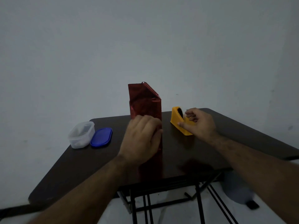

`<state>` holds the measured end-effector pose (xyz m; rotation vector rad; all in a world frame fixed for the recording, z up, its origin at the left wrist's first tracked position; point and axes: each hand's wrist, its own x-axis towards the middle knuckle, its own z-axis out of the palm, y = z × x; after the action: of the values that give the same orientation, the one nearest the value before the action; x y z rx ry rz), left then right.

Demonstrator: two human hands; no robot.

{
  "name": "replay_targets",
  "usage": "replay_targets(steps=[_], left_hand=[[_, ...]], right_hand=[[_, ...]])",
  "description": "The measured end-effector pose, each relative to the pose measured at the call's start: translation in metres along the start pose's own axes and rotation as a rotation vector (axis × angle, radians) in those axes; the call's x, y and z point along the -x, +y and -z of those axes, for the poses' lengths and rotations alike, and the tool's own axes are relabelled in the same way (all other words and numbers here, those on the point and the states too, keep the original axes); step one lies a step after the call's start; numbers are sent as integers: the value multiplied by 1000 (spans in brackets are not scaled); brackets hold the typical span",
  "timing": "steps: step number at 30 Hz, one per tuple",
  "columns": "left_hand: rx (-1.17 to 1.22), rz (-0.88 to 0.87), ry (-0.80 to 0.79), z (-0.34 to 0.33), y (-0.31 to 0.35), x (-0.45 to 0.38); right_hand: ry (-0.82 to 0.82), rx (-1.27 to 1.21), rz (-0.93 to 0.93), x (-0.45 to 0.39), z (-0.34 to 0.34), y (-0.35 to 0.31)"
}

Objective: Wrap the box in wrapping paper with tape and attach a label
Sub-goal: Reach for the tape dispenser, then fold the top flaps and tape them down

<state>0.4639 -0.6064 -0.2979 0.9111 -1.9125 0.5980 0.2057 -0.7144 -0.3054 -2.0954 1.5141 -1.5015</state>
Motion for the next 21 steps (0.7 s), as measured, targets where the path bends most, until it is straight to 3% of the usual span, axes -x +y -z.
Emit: replay_targets(steps=[2, 3, 7, 10, 17, 21], left_hand=[[86, -64, -95, -18, 17, -6], [151, -5, -145, -28, 24, -12], [589, 584, -270, -79, 42, -50], [983, 1023, -271, -111, 43, -90], [897, 1427, -192, -183, 26, -135], [864, 1516, -331, -202, 22, -145]], right_hand=[[82, 34, -33, -4, 7, 20], [92, 41, -81, -3, 10, 27], [0, -12, -261, -5, -2, 71], [-145, -95, -271, -11, -13, 84], [-109, -111, -322, -28, -21, 103], [-114, -95, -323, -30, -23, 104]])
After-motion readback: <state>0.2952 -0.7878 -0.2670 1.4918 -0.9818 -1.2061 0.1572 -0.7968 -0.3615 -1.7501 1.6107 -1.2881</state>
